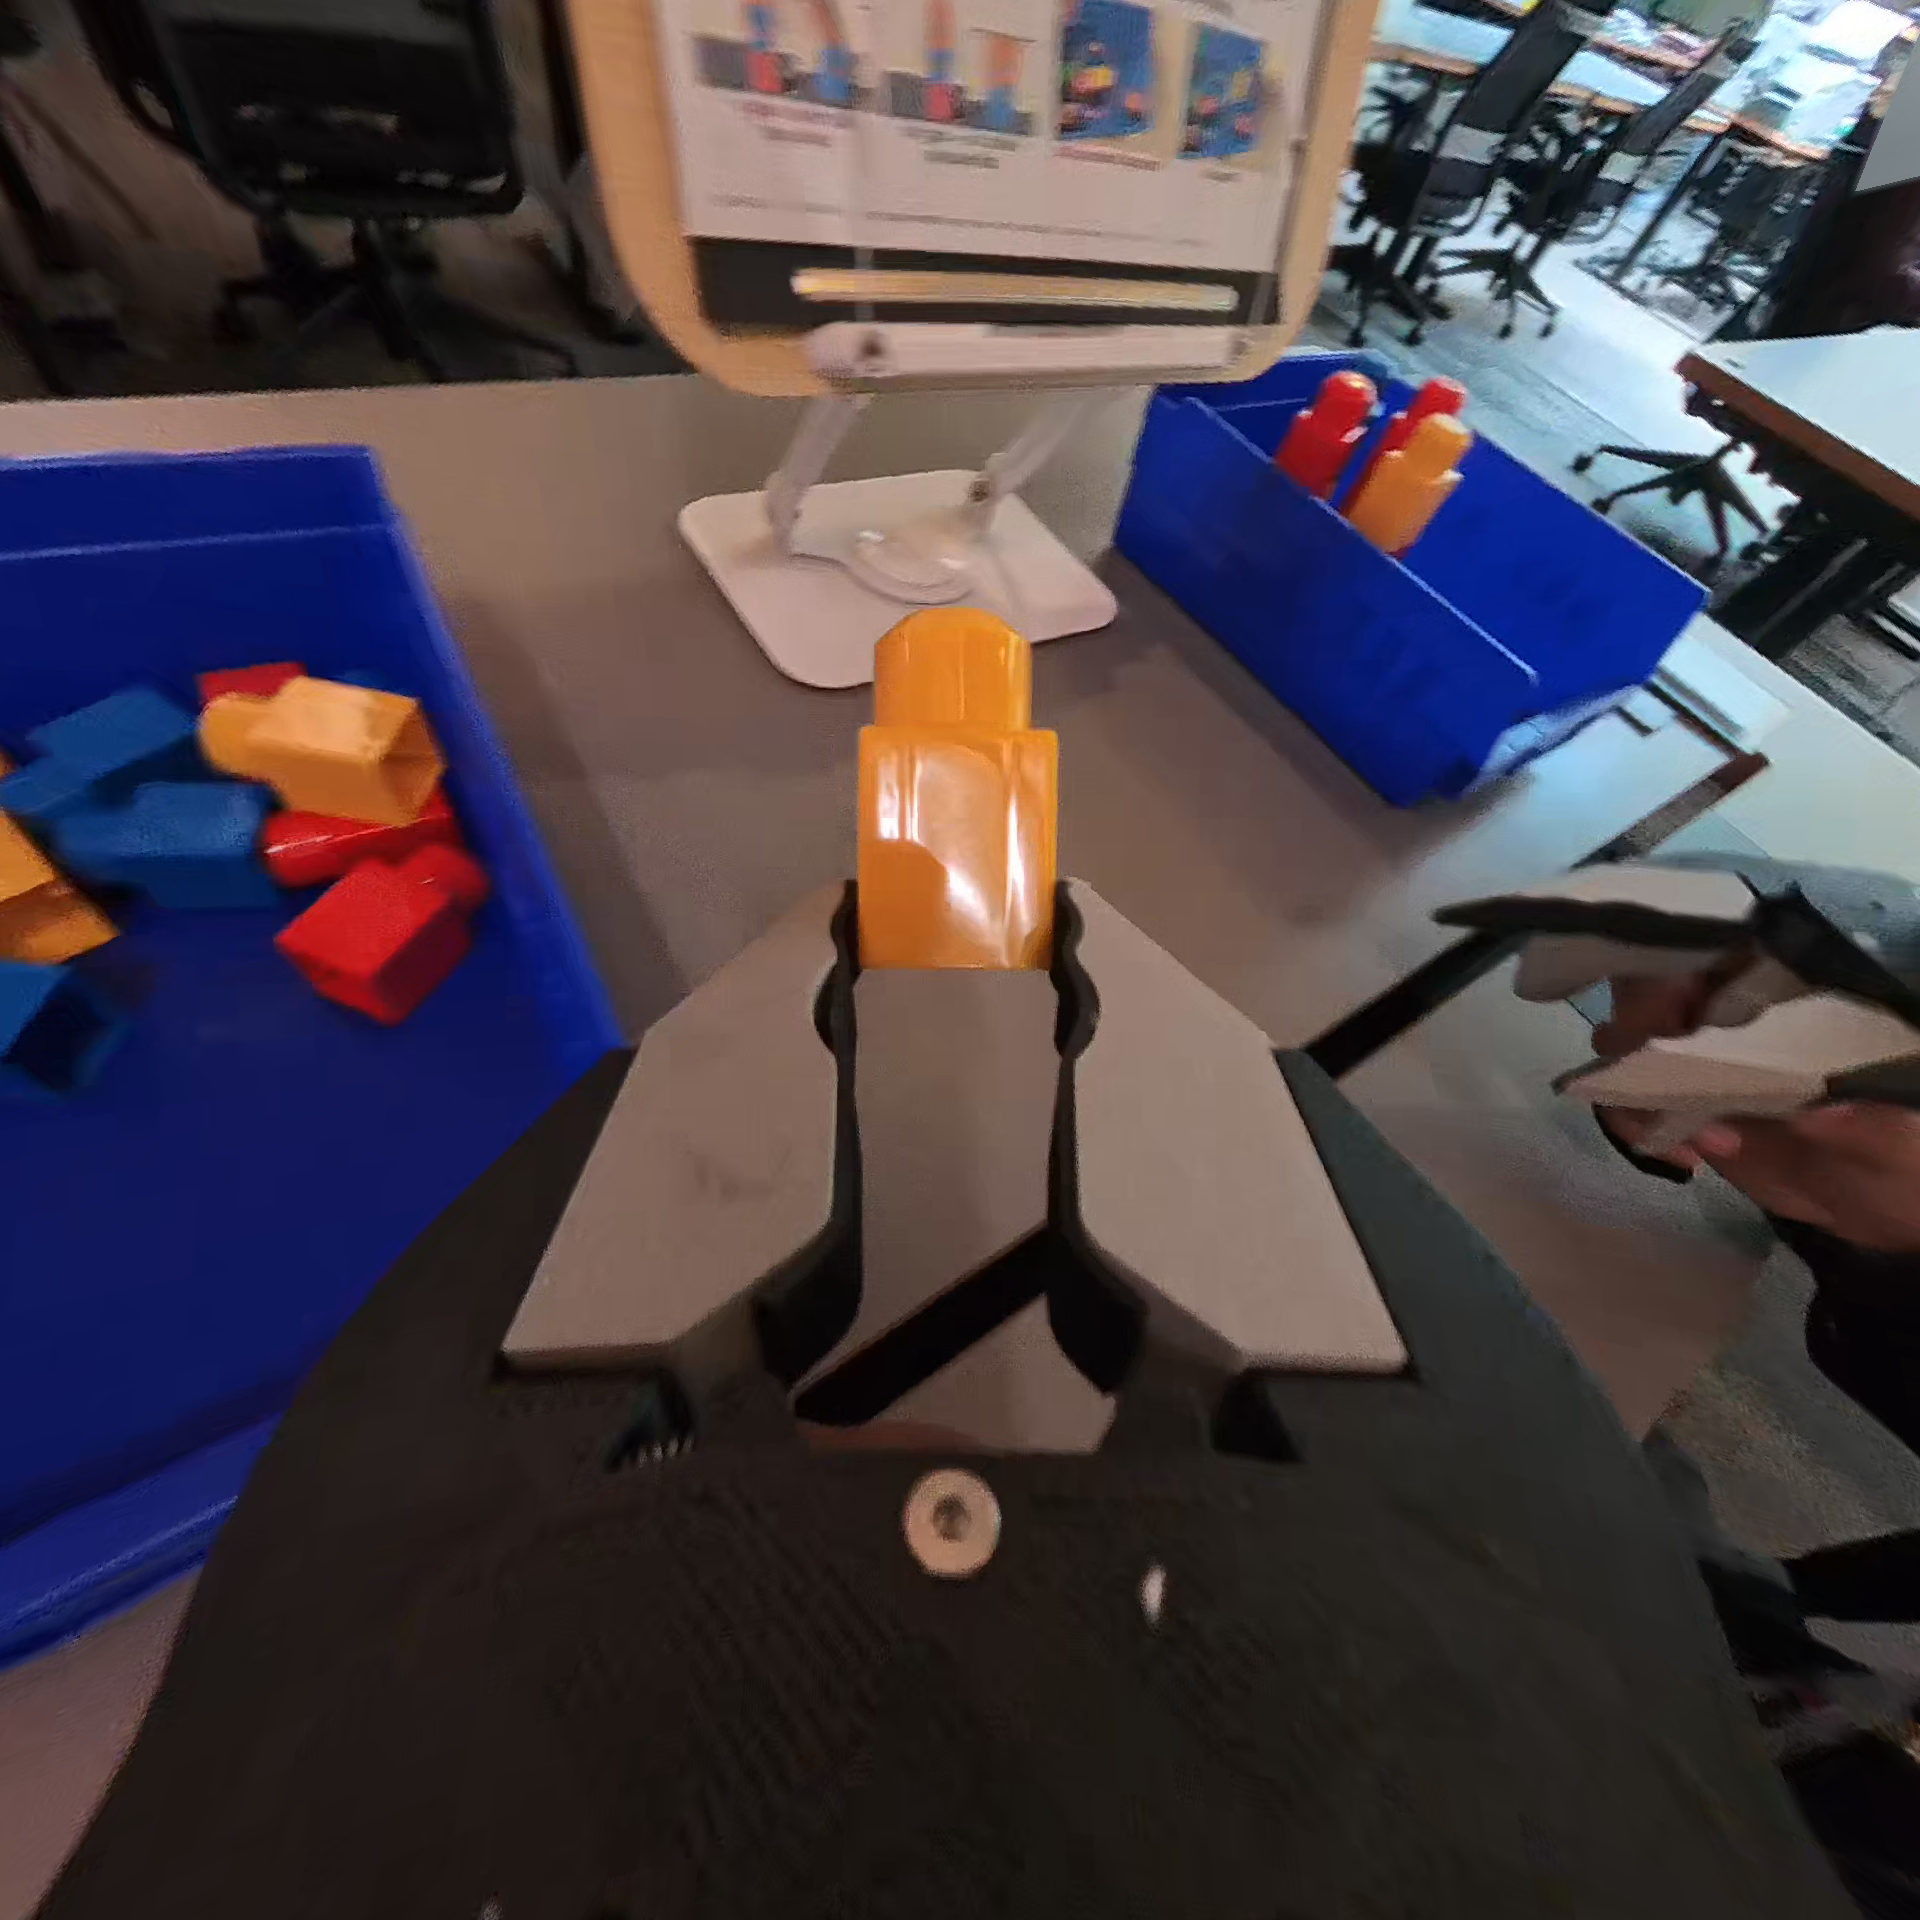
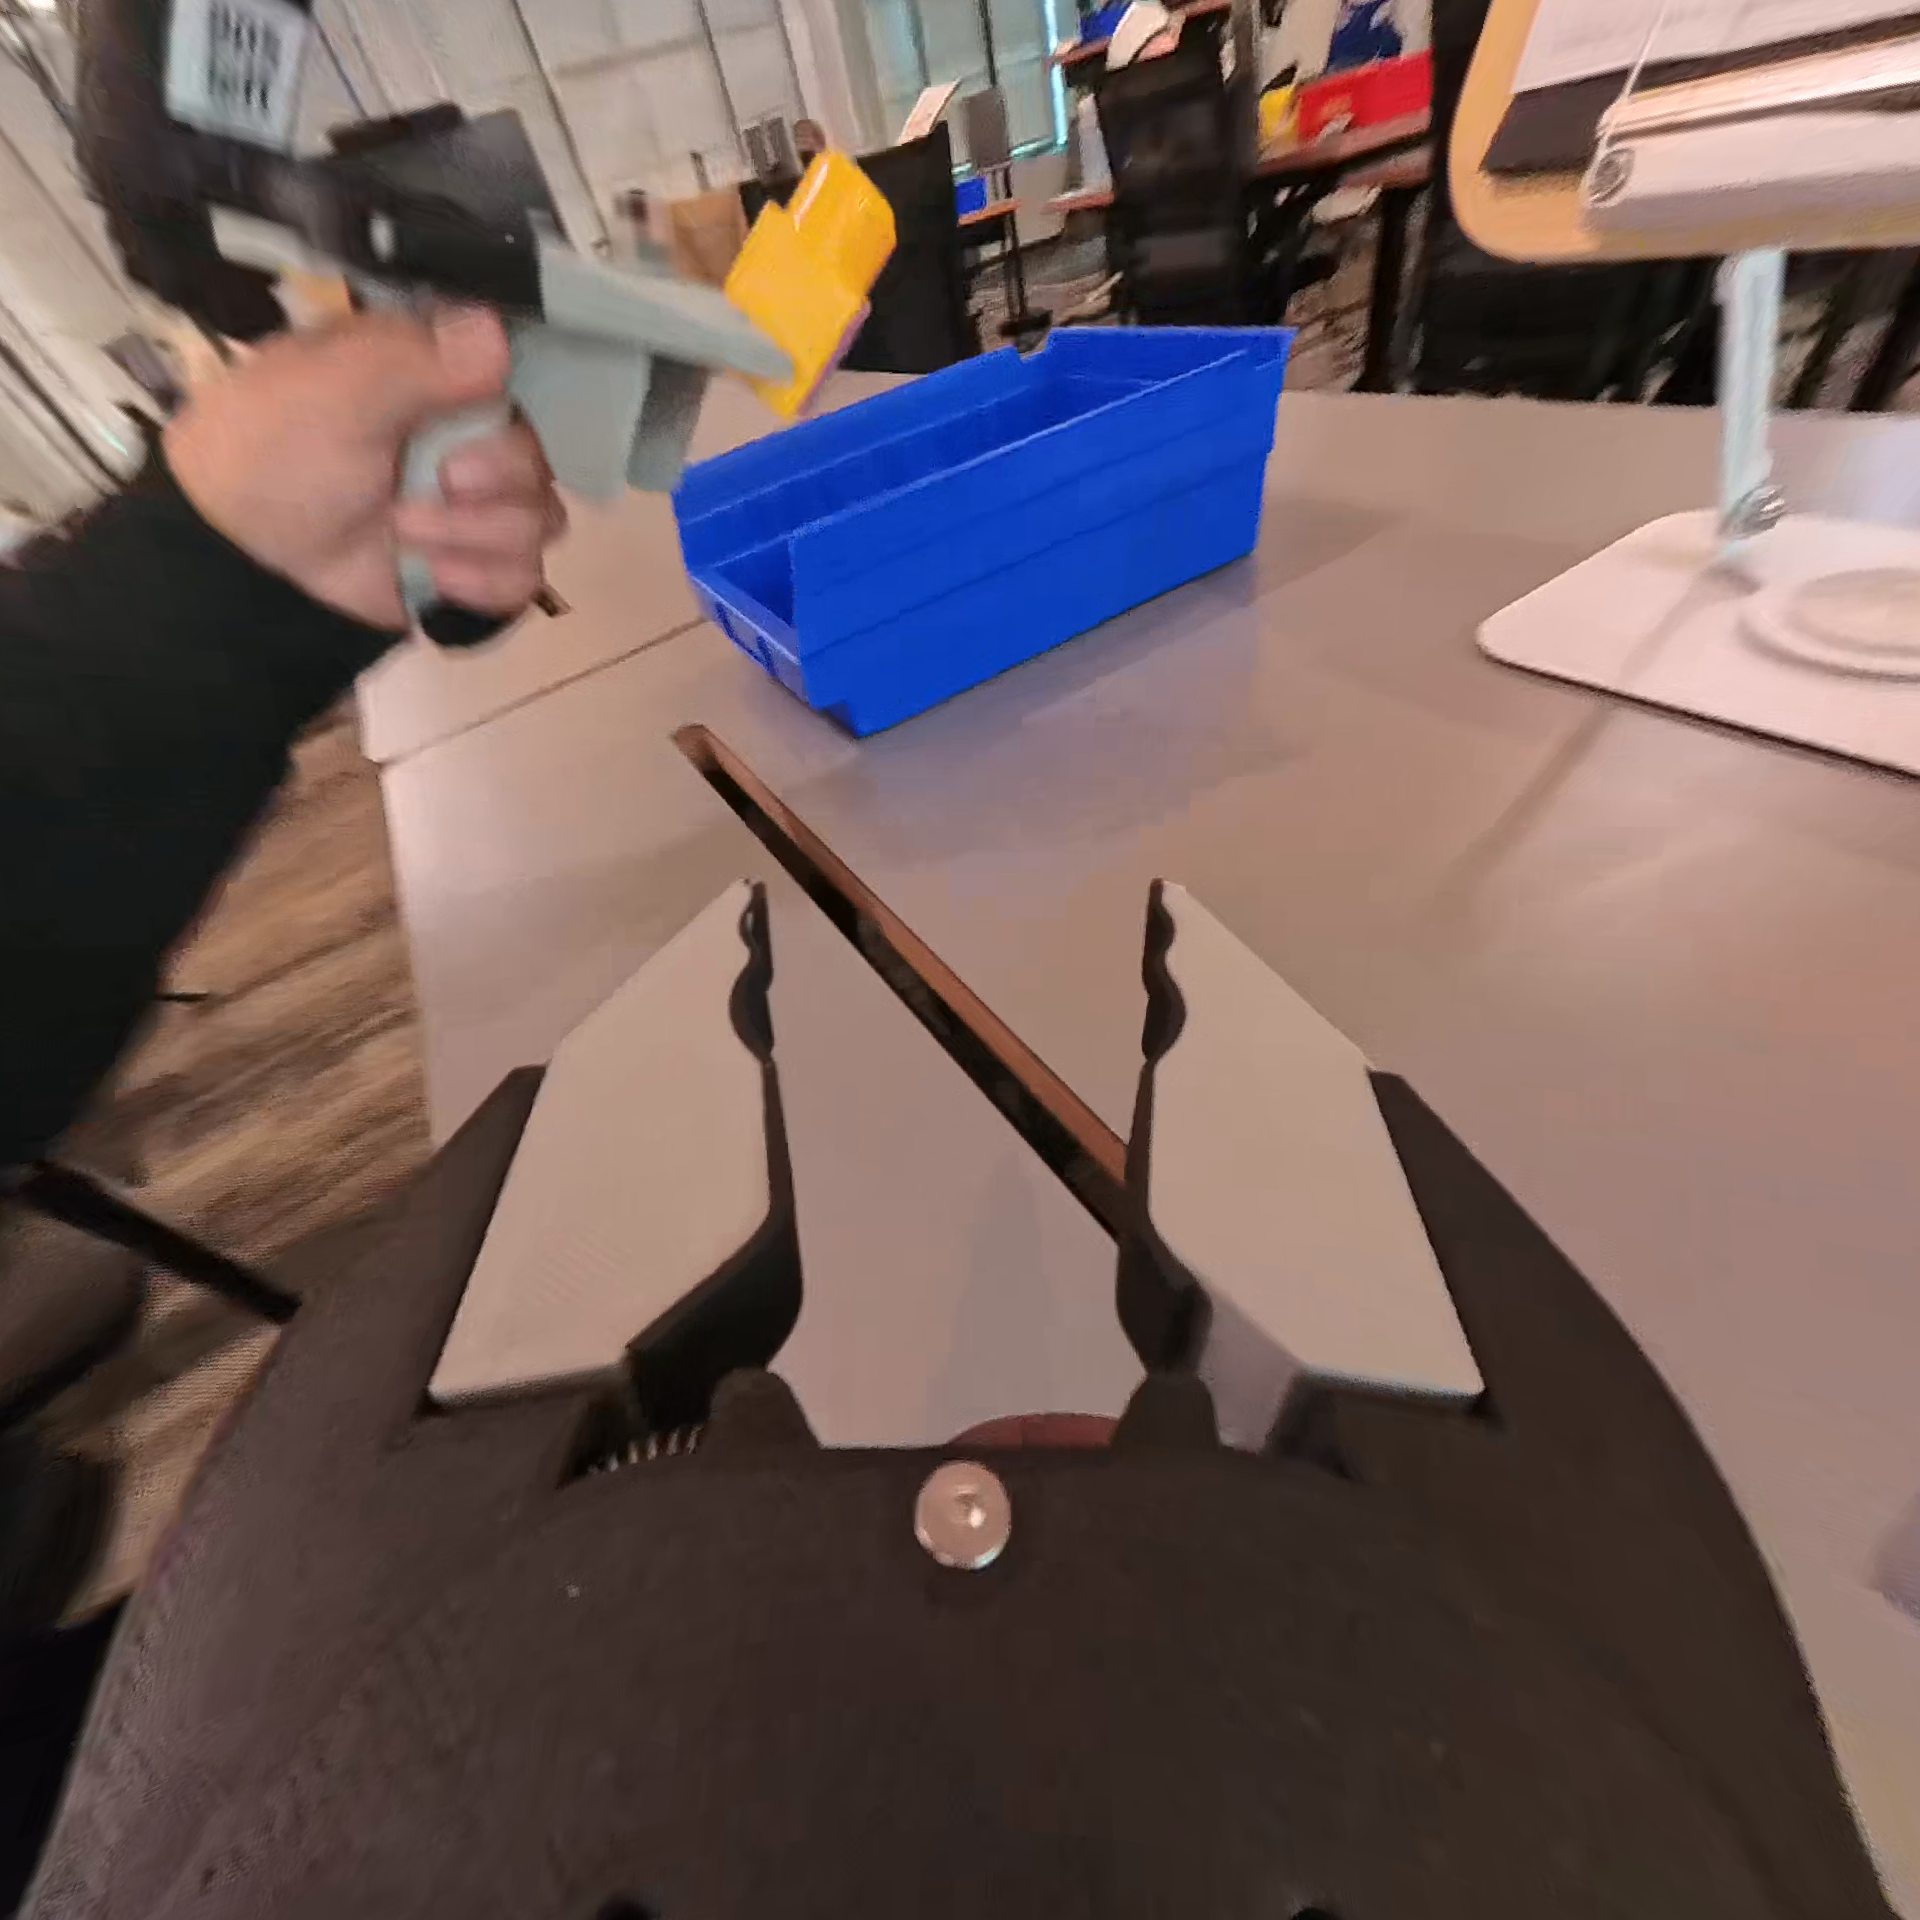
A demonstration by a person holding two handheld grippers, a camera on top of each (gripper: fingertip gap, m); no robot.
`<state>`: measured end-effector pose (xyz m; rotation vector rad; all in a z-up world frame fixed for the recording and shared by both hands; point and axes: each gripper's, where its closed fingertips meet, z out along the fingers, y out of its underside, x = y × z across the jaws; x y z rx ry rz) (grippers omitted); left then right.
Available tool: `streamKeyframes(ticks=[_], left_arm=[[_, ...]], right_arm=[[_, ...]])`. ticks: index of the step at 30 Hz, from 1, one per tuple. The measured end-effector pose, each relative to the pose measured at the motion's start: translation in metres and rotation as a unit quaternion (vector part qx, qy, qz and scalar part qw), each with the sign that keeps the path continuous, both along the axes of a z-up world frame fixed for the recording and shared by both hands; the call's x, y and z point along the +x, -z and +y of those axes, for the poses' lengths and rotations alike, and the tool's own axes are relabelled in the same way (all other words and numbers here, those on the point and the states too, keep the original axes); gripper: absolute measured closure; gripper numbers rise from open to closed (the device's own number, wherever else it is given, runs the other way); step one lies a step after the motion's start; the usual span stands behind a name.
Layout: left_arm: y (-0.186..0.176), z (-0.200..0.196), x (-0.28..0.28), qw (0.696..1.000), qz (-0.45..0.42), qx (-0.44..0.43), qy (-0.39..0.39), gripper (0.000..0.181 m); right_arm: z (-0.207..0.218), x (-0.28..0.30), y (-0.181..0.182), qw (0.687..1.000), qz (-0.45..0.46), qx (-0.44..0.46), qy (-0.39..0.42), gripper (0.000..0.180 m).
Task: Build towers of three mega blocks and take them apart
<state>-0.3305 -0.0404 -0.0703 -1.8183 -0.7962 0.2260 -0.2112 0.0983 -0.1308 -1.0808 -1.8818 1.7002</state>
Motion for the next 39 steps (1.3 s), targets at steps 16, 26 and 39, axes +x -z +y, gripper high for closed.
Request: streamKeyframes(ticks=[16, 26, 39], left_arm=[[0.075, 0.167, 0.083, 0.989, 0.111, -0.042, 0.093, 0.146], [0.103, 0.143, 0.052, 0.987, 0.138, -0.075, 0.033, 0.134], [0.079, 0.104, 0.032, 0.972, 0.209, -0.058, -0.093, 0.14]], right_arm=[[0.015, -0.047, 0.006, 0.985, -0.148, -0.076, -0.04, 0.137], [0.06, -0.067, 0.031, 0.989, -0.095, 0.1, 0.057, 0.145], [0.079, -0.069, 0.086, 0.951, -0.133, 0.255, 0.114, 0.137]])
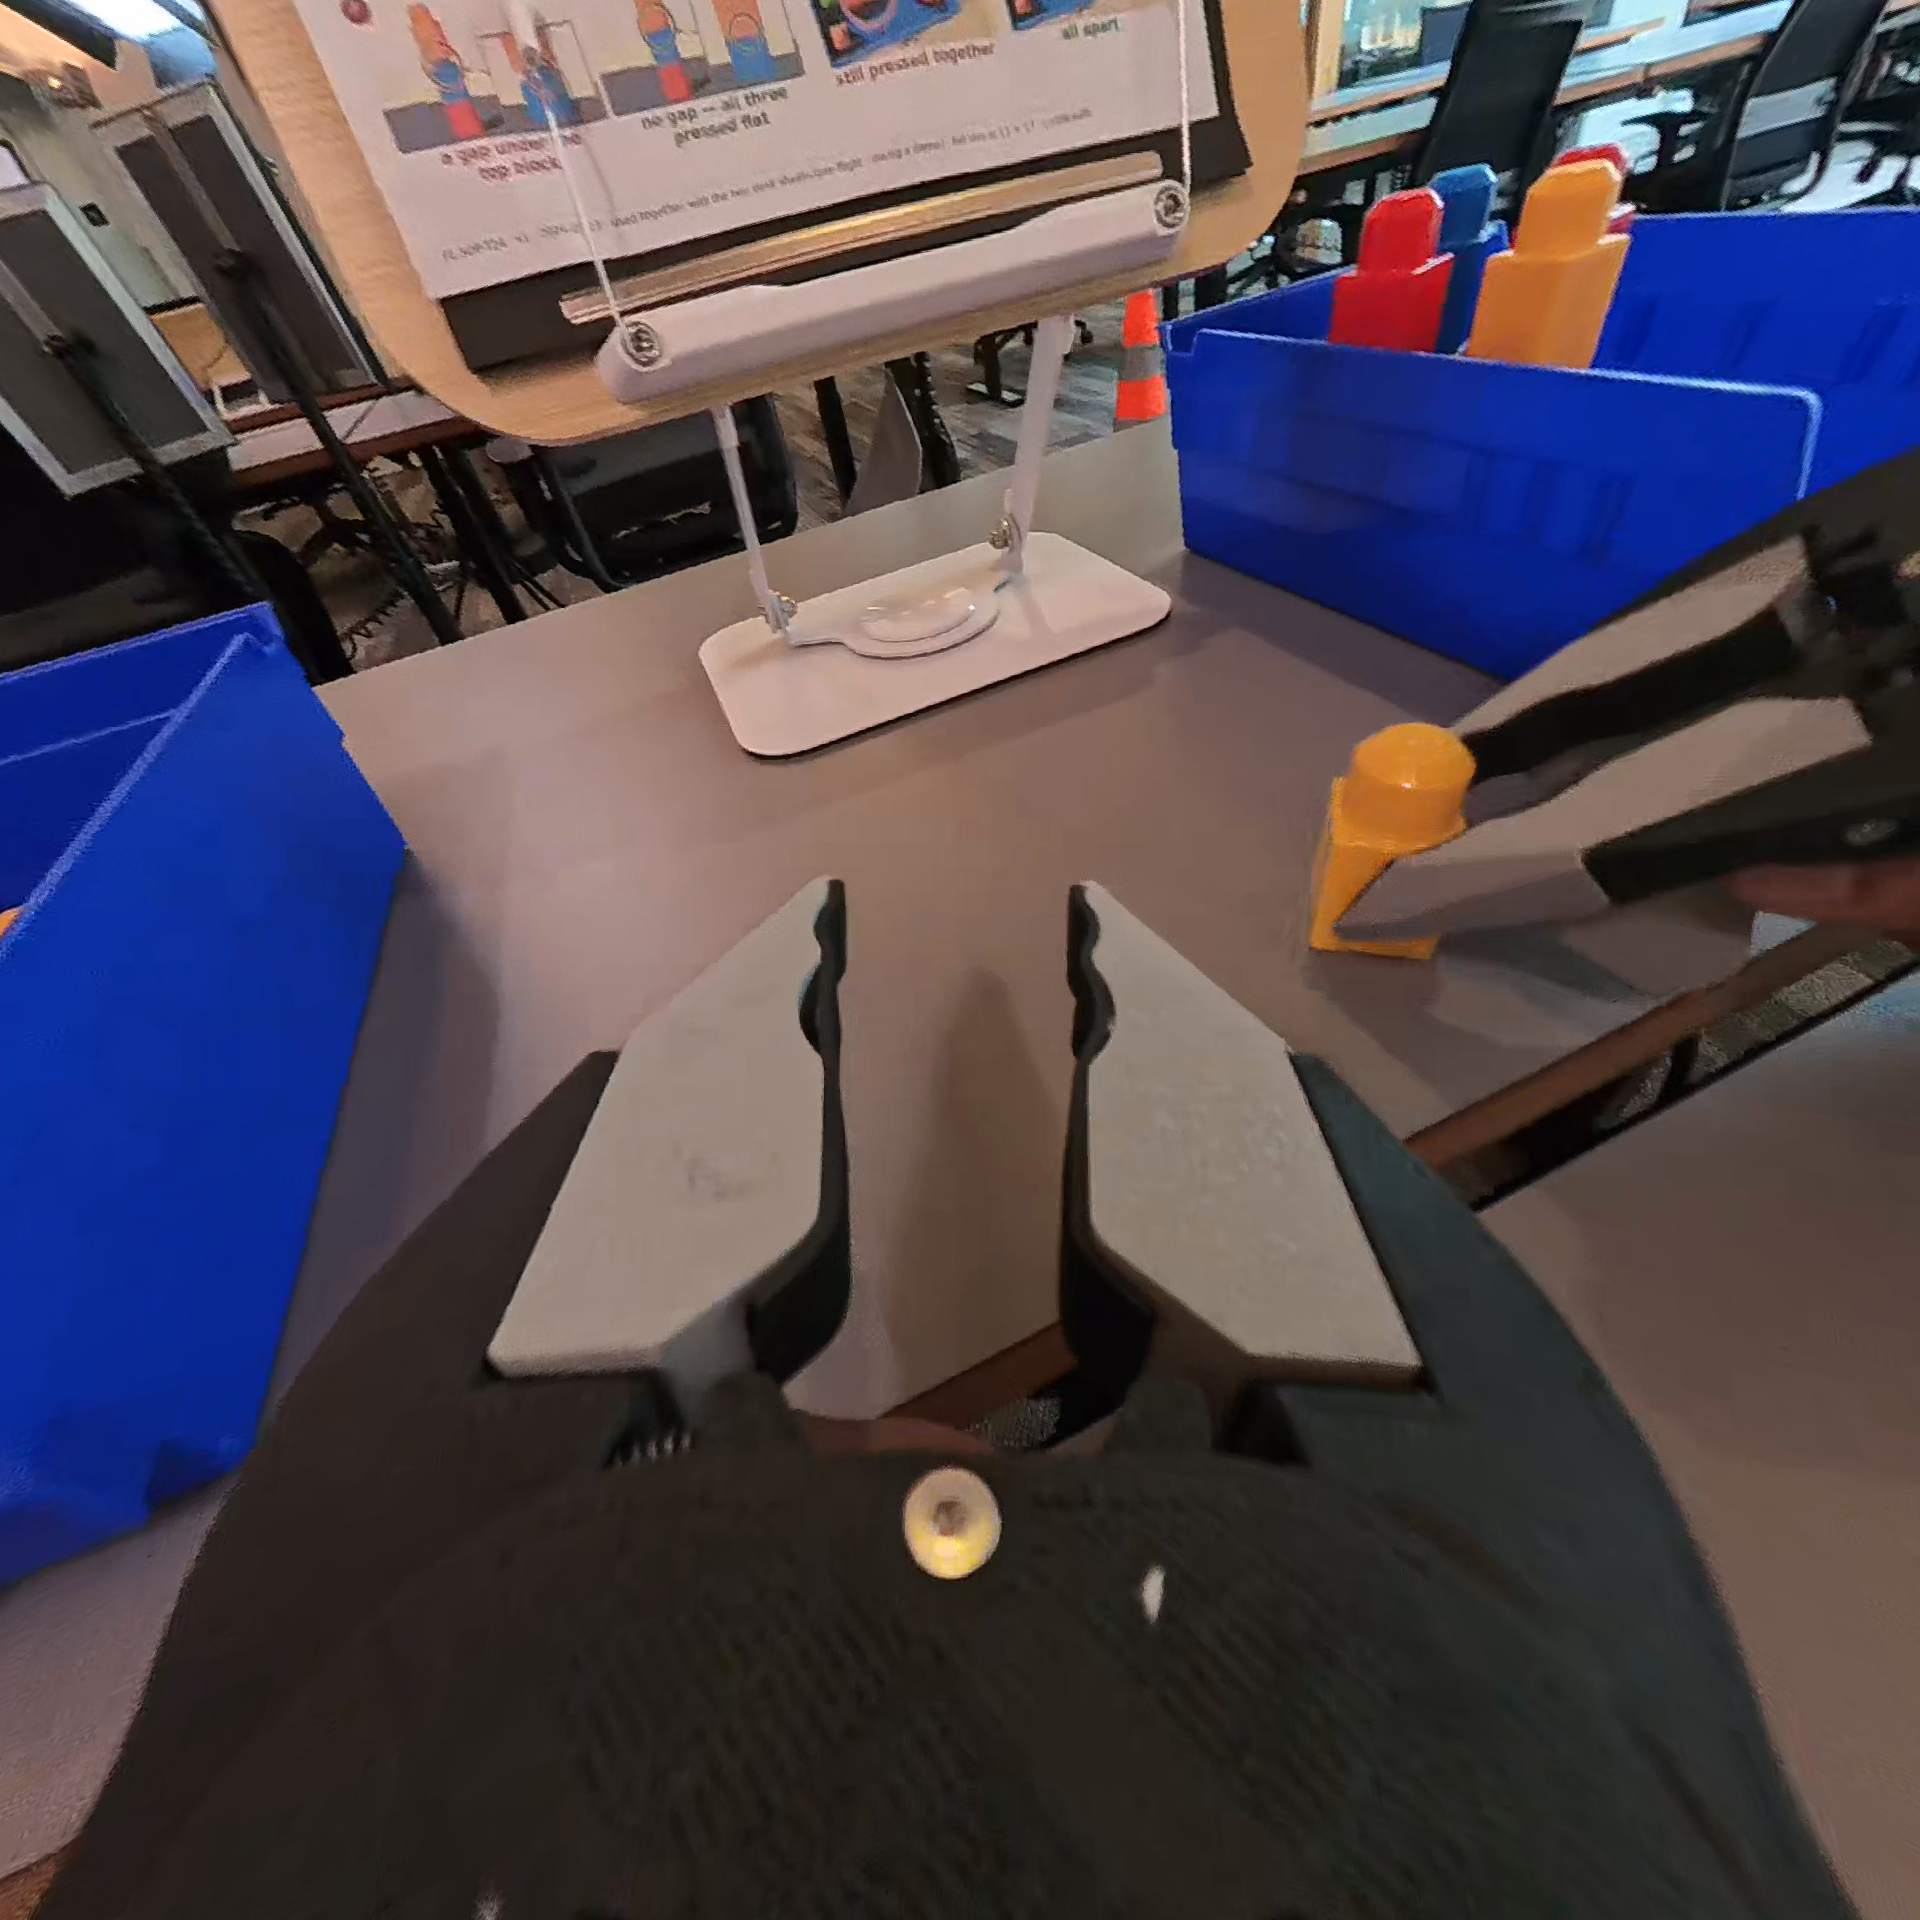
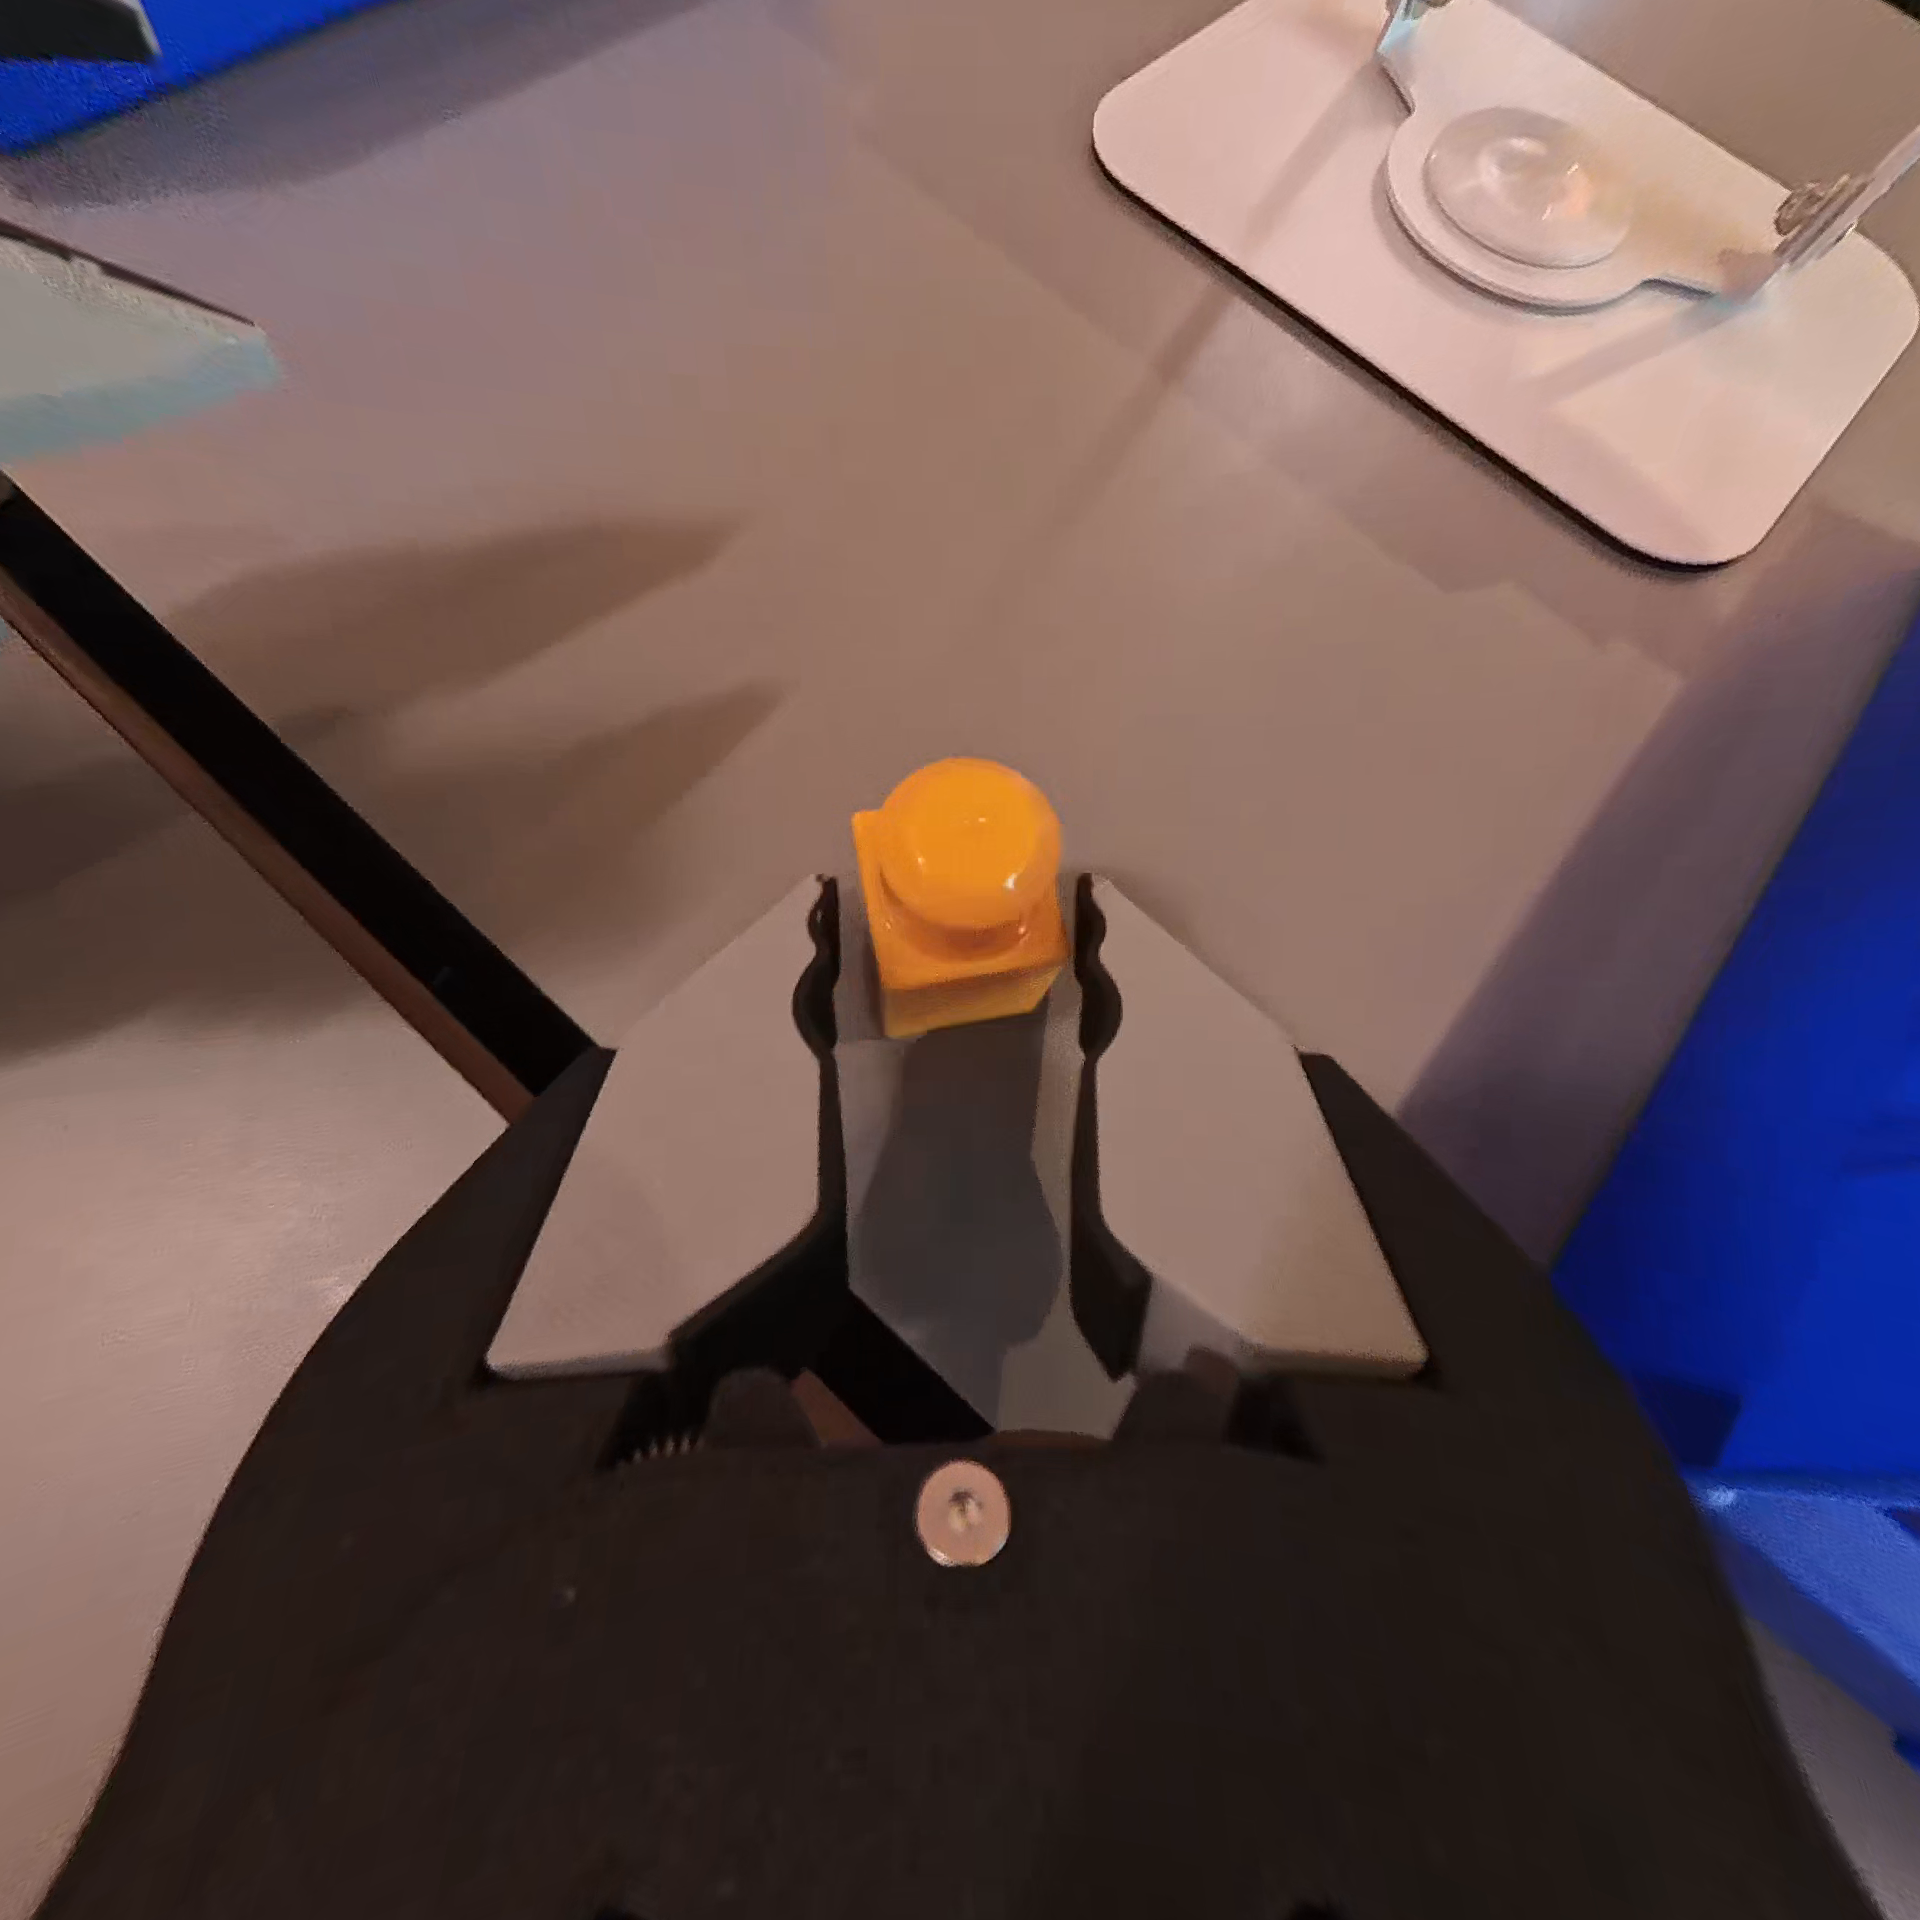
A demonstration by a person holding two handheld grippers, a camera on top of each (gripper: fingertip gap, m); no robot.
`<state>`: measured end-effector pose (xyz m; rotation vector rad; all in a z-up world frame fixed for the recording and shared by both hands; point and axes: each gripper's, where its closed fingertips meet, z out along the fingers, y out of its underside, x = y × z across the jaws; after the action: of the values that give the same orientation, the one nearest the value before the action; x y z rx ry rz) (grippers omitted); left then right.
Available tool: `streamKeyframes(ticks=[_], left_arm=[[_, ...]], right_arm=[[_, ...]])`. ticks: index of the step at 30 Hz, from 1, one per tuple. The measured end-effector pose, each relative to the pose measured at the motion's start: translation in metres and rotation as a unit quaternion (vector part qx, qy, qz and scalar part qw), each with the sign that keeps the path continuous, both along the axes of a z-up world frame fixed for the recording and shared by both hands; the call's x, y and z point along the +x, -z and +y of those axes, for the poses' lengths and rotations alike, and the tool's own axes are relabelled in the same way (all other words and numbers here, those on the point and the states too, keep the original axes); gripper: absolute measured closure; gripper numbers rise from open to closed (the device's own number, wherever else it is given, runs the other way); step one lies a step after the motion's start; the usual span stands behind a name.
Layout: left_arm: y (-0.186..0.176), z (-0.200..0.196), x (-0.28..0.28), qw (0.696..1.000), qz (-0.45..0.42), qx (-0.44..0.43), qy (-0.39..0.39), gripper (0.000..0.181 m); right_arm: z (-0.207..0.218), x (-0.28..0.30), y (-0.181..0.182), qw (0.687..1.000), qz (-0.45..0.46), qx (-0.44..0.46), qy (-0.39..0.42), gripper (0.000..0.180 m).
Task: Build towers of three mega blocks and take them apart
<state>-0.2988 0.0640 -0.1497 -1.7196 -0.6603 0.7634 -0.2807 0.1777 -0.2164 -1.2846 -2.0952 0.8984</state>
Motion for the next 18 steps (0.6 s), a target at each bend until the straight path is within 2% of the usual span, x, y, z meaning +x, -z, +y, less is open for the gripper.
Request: streamKeyframes(ticks=[10, 18], left_arm=[[-0.002, -0.011, -0.002, 0.998, -0.029, 0.048, -0.004, 0.134], [-0.003, -0.013, -0.003, 0.998, -0.028, 0.054, -0.009, 0.13]], right_arm=[[-0.009, -0.001, -0.024, 0.998, 0.064, -0.017, -0.007, 0.115], [-0.002, -0.001, -0.076, 0.981, 0.188, -0.052, 0.019, 0.115]])
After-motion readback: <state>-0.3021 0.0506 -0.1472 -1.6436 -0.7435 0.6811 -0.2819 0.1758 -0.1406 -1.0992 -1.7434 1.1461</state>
